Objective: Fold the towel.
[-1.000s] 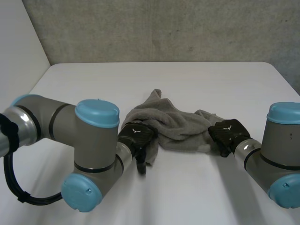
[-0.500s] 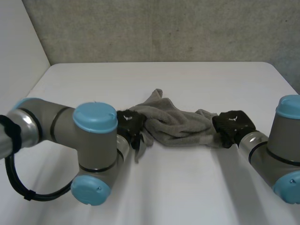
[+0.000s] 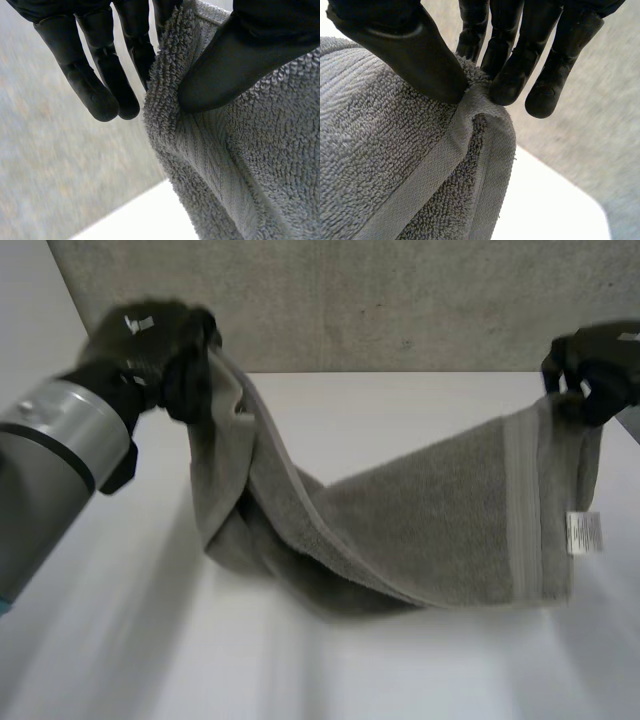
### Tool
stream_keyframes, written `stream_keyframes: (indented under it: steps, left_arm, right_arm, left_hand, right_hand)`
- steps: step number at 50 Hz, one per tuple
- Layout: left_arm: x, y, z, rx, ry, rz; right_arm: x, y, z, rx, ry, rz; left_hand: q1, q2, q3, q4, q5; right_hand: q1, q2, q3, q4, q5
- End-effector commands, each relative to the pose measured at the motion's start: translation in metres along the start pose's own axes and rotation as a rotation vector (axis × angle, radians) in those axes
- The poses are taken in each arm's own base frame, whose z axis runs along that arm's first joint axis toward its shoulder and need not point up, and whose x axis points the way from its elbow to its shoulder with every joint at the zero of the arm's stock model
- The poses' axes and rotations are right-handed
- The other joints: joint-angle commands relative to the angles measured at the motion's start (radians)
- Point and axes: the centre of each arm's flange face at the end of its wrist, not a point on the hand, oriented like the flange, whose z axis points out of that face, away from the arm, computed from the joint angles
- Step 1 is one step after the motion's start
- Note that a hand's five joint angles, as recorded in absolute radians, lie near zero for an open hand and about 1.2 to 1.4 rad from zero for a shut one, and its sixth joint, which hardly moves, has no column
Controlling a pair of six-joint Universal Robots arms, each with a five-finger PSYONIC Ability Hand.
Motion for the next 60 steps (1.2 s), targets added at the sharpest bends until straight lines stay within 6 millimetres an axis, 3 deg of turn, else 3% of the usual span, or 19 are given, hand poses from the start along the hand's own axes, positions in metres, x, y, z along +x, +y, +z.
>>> stream_keyframes:
  steps: [1,3,6,7,9,10,11,12,13,14,20,22,23,25,29,36,41,47,60]
  left_arm:
    - [-0.001,0.079,0.026,-0.233,0.000,-0.010]
    - [0.001,0.113,0.034,-0.323,0.008,-0.012]
    - [-0.001,0.142,0.041,-0.395,0.003,-0.016]
    - [-0.001,0.142,0.041,-0.395,0.003,-0.016]
    - [-0.001,0.153,0.043,-0.420,0.005,-0.018]
    - [-0.002,0.162,0.045,-0.435,0.002,-0.020]
    - [-0.003,0.167,0.048,-0.437,0.001,-0.022]
    - [-0.003,0.167,0.048,-0.437,0.001,-0.022]
    - [-0.006,0.169,0.049,-0.441,-0.006,-0.021]
    - [-0.008,0.170,0.050,-0.440,-0.012,-0.020]
    - [-0.016,0.160,0.050,-0.416,-0.033,-0.022]
    - [-0.024,0.143,0.048,-0.371,-0.056,-0.023]
    - [-0.024,0.143,0.048,-0.371,-0.056,-0.023]
    - [-0.027,0.135,0.047,-0.350,-0.063,-0.023]
    - [-0.024,0.124,0.041,-0.326,-0.059,-0.022]
    - [-0.011,0.117,0.025,-0.321,-0.027,-0.016]
    - [0.015,0.123,0.019,-0.320,0.040,0.005]
    - [0.020,0.133,0.029,-0.306,0.051,0.009]
    - [0.020,0.152,0.049,-0.315,0.045,0.002]
  right_arm:
    - [-0.011,0.062,0.063,-0.171,-0.063,0.048]
    - [-0.013,0.073,0.076,-0.191,-0.058,0.048]
    - [-0.013,0.092,0.101,-0.215,-0.020,0.034]
    - [-0.013,0.092,0.101,-0.215,-0.020,0.034]
    - [-0.013,0.103,0.119,-0.218,0.037,0.012]
    - [-0.013,0.103,0.119,-0.218,0.037,0.012]
    - [-0.013,0.106,0.125,-0.217,0.065,0.000]
    - [-0.013,0.106,0.125,-0.217,0.066,0.000]
    - [-0.014,0.106,0.128,-0.215,0.089,-0.010]
    - [-0.014,0.105,0.128,-0.213,0.109,-0.016]
    - [-0.014,0.093,0.121,-0.193,0.131,-0.030]
    - [-0.016,0.074,0.100,-0.160,0.136,-0.039]
    - [-0.016,0.074,0.100,-0.160,0.136,-0.039]
    - [-0.021,0.062,0.077,-0.135,0.127,-0.065]
    - [-0.033,0.059,0.055,-0.123,0.096,-0.110]
    - [-0.066,0.092,0.008,-0.213,-0.016,-0.207]
    - [-0.078,0.114,-0.006,-0.218,-0.047,-0.213]
    - [-0.092,0.145,-0.012,-0.229,-0.097,-0.219]
    - [-0.084,0.182,-0.006,-0.230,-0.122,-0.282]
  left_hand:
    - [-0.037,-0.090,-0.147,-0.116,-0.248]
    - [-0.037,-0.090,-0.147,-0.116,-0.248]
    - [-0.037,-0.090,-0.147,-0.116,-0.248]
    - [-0.037,-0.090,-0.147,-0.116,-0.248]
    - [-0.154,-0.207,-0.264,-0.233,-0.365]
    - [-0.337,-0.391,-0.447,-0.417,-0.548]
    - [-0.639,-0.692,-0.748,-0.718,-0.849]
    - [-0.642,-0.695,-0.752,-0.721,-0.852]
    - [-0.938,-0.991,-1.048,-1.017,-1.148]
    - [-1.057,-1.110,-1.167,-1.137,-1.268]
    - [-1.199,-1.253,-1.309,-1.279,-1.410]
    - [-1.202,-1.256,-1.312,-1.282,-1.413]
    - [-1.202,-1.256,-1.312,-1.282,-1.413]
    - [-1.205,-1.258,-1.315,-1.285,-1.416]
    - [-1.202,-1.256,-1.312,-1.282,-1.413]
    - [-1.185,-1.238,-1.295,-1.264,-1.395]
    - [-1.170,-1.223,-1.280,-1.249,-1.380]
    - [-1.158,-1.211,-1.268,-1.238,-1.369]
    - [-1.164,-1.217,-1.274,-1.243,-1.374]
  right_hand:
    - [0.088,0.105,0.066,0.067,0.068]
    - [0.088,0.105,0.066,0.067,0.068]
    - [0.088,0.105,0.066,0.067,0.068]
    - [0.088,0.105,0.066,0.067,0.068]
    - [0.077,0.095,0.056,0.056,0.058]
    - [0.077,0.095,0.055,0.056,0.058]
    - [-0.359,-0.341,-0.381,-0.380,-0.378]
    - [-0.363,-0.346,-0.385,-0.384,-0.383]
    - [-0.840,-0.822,-0.862,-0.861,-0.859]
    - [-1.124,-1.106,-1.145,-1.145,-1.143]
    - [-1.134,-1.116,-1.156,-1.155,-1.153]
    - [-1.134,-1.116,-1.156,-1.155,-1.153]
    - [-1.134,-1.116,-1.156,-1.155,-1.153]
    - [-1.134,-1.116,-1.156,-1.155,-1.153]
    - [-1.134,-1.116,-1.156,-1.155,-1.153]
    - [-1.133,-1.115,-1.155,-1.154,-1.152]
    - [-0.986,-0.968,-1.008,-1.007,-1.006]
    - [-0.971,-0.953,-0.993,-0.992,-0.990]
    - [-0.910,-0.892,-0.931,-0.930,-0.929]
